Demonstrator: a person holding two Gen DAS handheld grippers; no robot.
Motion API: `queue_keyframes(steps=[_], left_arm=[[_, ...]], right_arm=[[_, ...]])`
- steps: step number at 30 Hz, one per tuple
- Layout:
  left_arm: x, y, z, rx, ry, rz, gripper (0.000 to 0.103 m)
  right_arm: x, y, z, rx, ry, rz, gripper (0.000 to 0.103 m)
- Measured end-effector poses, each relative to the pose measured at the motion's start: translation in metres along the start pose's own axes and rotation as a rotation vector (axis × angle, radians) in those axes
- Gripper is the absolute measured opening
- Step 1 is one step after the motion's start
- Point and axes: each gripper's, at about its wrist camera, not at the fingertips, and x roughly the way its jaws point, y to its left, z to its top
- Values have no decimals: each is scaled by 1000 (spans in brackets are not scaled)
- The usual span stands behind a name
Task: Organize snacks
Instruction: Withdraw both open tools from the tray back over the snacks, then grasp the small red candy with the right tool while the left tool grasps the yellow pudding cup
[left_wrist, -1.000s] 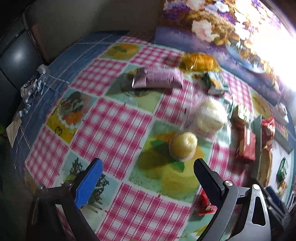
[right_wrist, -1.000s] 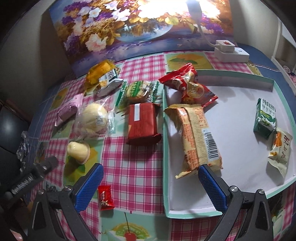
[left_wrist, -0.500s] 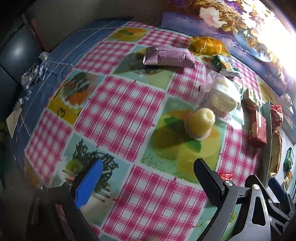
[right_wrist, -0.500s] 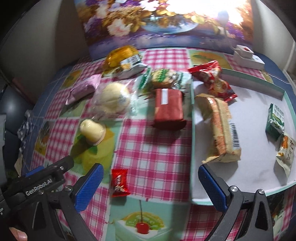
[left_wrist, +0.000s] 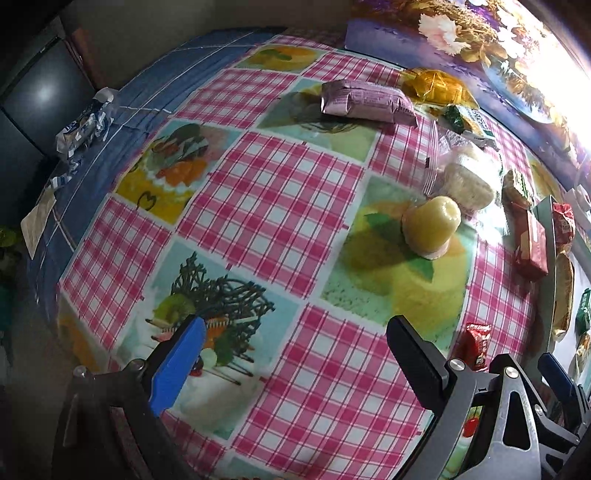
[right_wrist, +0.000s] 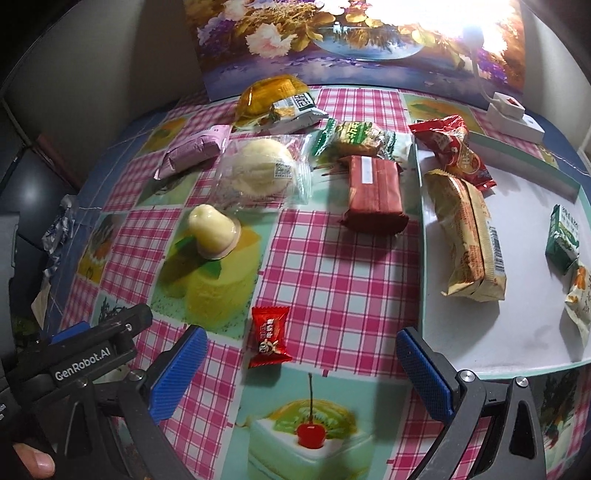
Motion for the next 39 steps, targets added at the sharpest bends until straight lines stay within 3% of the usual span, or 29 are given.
queue_keyframes(steps=[18, 30, 32, 39], left_arm=[[4, 13, -11, -19, 27, -31, 99], [10, 15, -18, -22, 42, -29, 99], [10, 15, -18, -23, 42, -40, 99], [11, 15, -15, -31, 49, -55, 99]], right_arm=[[4, 12, -6, -56, 14, -2, 95], [16, 20, -7, -96, 51, 6, 70], [19, 20, -7, -93, 59, 9, 60], [26, 24, -6, -110, 67, 12, 49]])
